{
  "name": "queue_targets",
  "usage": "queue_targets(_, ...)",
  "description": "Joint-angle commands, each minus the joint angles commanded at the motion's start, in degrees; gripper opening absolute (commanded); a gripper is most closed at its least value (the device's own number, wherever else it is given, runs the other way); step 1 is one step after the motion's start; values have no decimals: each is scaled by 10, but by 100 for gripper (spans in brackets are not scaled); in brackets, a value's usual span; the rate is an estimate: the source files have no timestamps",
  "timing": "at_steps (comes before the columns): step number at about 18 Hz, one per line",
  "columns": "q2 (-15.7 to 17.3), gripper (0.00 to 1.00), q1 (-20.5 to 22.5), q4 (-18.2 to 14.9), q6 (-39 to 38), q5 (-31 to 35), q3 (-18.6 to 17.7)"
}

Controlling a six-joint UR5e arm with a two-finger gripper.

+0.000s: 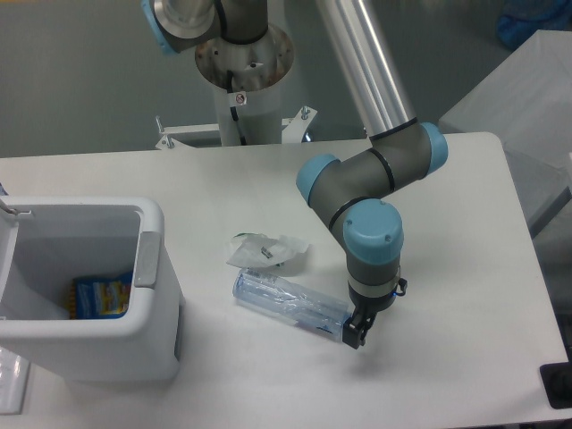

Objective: Place the trash in the trash can
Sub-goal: 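Lower the gripper onto the bottle's cap end and close on it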

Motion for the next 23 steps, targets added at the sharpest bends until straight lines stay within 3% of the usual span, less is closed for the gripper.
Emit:
queue_targets(4, -7, 91, -2, 1, 1, -1, -2)
queue_targets(10, -11, 67, -7, 1, 2, -3, 1)
queue_targets(23, -13, 47, -7, 4, 3, -3, 0)
